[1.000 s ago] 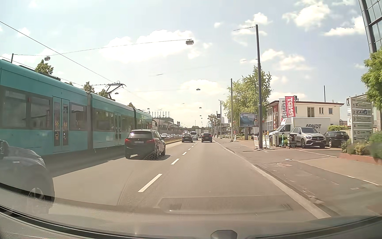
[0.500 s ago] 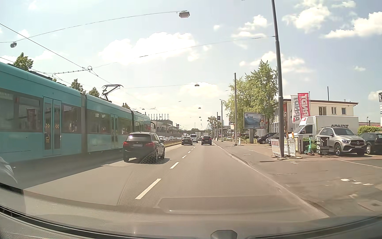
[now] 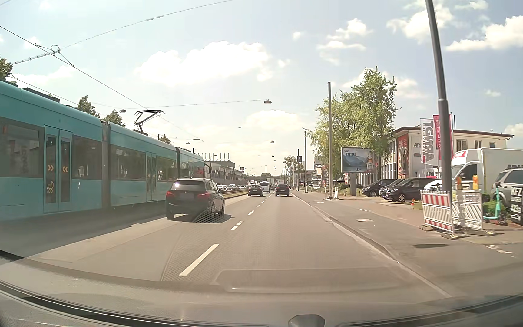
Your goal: Follow the waypoints while adhering to traffic rules and regulations
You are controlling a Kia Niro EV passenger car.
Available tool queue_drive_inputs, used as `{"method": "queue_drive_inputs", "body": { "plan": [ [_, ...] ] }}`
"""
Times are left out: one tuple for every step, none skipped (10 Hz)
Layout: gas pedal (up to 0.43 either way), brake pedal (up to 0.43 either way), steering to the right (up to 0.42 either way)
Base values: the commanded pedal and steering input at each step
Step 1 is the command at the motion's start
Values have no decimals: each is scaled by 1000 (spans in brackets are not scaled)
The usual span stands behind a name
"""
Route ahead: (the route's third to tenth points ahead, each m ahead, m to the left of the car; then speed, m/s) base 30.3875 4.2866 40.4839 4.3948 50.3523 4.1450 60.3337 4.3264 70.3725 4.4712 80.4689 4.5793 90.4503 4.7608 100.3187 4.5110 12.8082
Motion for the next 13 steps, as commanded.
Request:
{"method": "queue_drive_inputs", "body": {
  "plan": [
    [118, 30, 2],
    [118, 30, 2],
    [118, 30, 2],
    [118, 30, 1],
    [118, 30, 2],
    [118, 30, 1],
    [118, 30, 1],
    [118, 30, 0],
    [118, 30, 0],
    [118, 30, 0],
    [118, 30, 0],
    [118, 30, -1],
    [130, 30, -1]
  ]
}}
